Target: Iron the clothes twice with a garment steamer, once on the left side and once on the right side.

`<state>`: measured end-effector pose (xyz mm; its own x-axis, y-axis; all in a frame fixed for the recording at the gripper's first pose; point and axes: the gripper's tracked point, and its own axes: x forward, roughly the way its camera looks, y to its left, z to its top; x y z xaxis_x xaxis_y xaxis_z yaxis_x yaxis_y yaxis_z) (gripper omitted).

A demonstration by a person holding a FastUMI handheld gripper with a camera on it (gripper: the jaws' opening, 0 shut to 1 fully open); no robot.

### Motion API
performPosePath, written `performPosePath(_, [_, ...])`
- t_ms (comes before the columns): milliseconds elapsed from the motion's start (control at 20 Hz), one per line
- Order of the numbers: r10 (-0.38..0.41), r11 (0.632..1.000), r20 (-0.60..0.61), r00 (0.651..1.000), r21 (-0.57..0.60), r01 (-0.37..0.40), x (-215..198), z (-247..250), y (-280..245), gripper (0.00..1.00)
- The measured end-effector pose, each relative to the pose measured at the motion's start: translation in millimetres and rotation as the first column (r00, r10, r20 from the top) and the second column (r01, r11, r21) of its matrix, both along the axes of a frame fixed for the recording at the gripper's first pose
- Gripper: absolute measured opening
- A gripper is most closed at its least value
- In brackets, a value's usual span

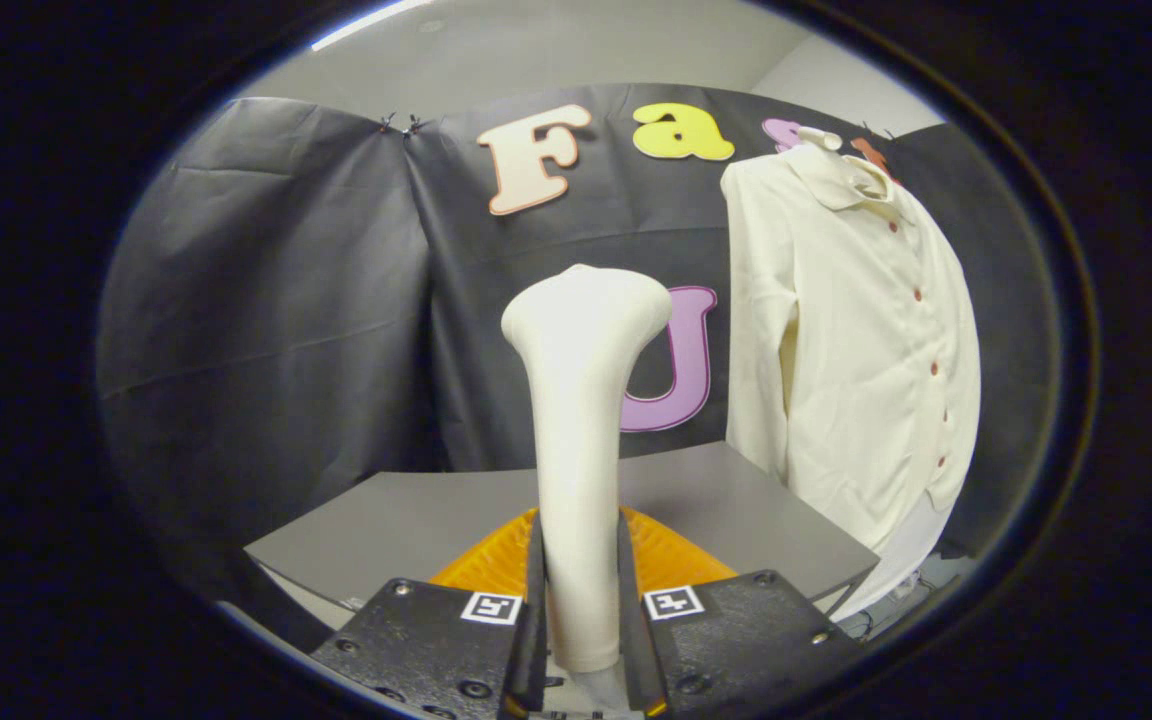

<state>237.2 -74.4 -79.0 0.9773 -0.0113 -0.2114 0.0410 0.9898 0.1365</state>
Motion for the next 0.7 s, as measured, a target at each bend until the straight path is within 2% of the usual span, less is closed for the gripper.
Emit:
performPosePath(150, [0.001, 1.0, 0.038, 0.999, 0.01, -0.001, -14.7, 13.6, -1.2, 0.3])
performPosePath(450, [0.016, 0.999, 0.082, 0.996, -0.042, -0.012, -56.2, 34.5, -7.2, 0.3])
performPosePath(700, [0.022, 0.999, 0.153, 0.988, -0.032, -0.018, -87.3, 62.8, -32.4, 0.3])
